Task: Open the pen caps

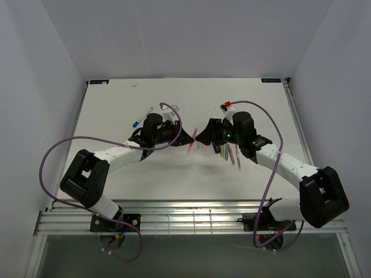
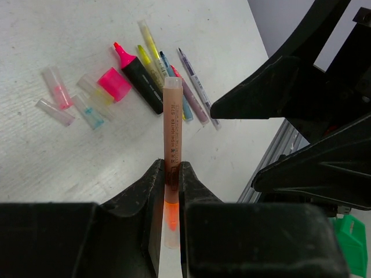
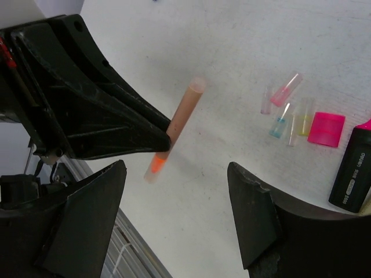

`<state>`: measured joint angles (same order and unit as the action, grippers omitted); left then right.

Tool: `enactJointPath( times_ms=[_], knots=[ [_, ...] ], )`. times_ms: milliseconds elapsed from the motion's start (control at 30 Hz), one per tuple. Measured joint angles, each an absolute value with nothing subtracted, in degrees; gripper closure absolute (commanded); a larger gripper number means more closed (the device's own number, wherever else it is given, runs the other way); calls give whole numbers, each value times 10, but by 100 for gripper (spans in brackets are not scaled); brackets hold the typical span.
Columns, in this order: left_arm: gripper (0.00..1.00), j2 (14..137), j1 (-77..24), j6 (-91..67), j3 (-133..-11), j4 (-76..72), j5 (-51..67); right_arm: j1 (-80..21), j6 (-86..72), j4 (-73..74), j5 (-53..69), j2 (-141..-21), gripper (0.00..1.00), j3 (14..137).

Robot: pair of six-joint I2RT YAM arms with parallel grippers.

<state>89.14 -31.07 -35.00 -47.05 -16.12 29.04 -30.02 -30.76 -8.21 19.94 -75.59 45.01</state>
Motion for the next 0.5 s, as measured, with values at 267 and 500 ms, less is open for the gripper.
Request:
enactJointPath(
  times_ms=[267,500],
  knots=[
    [100,890,-343,-354,-465,-173,289,-300,-329,-114,199,-756,29,438],
    [100,875,-361,-354,-450,-184,287,-300,-346,-126,189,-756,41,431]
  ],
)
